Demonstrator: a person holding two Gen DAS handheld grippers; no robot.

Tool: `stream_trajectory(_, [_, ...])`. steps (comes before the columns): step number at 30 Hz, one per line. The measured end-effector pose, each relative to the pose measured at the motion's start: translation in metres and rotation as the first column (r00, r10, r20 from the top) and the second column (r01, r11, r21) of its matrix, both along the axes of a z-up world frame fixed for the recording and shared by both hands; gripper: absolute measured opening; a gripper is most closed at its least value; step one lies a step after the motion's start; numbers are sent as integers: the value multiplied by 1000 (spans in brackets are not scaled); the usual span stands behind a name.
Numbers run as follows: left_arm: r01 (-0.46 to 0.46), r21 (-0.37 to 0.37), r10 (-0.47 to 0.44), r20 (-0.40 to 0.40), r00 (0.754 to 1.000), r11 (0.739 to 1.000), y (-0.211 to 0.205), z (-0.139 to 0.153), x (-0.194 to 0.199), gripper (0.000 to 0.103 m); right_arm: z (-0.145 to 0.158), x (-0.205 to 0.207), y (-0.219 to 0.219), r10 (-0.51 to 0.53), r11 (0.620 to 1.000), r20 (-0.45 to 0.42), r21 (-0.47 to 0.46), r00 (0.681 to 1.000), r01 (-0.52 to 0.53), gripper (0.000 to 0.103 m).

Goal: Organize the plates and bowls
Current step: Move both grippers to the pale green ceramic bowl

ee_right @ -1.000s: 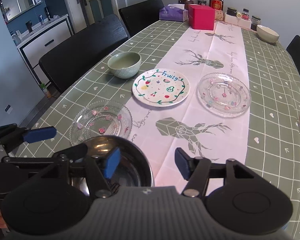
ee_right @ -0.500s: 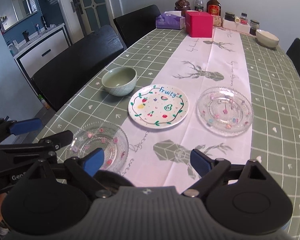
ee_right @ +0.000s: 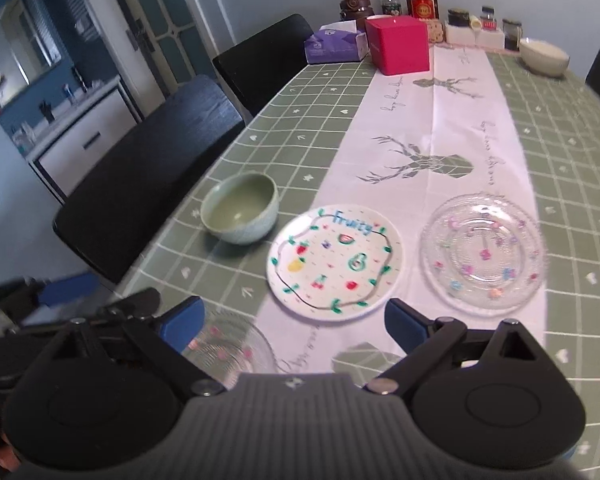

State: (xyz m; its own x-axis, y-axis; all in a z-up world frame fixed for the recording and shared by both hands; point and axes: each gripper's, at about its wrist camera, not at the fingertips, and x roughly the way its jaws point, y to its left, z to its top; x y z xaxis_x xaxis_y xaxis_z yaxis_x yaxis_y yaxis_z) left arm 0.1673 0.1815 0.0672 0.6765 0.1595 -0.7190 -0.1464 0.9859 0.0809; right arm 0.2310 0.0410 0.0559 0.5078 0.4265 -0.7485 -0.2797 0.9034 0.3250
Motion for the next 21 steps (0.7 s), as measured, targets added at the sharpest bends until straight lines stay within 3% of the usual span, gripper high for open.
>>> stream_trajectory(5, [-12,9,12,-23,1000,1000,7,-4,26,82,-4,28,11,-28,999,-44,16,999,29,96])
stream_trajectory(9, [-27,10,27,-39,999,1000,13,-9,50,82,-10,50,13,-69,993,-102,84,992,78,96])
stream_trajectory(16, [-48,-79,41,-92,995,996,29,-22,94,82,-28,91,15,-93,964,-193,229,977,137,95])
stream_trajectory(21, [-60,-157,42,-116,992,986,55,-45,119,82,-34,113,21,-81,951,-225,273,971,143,73])
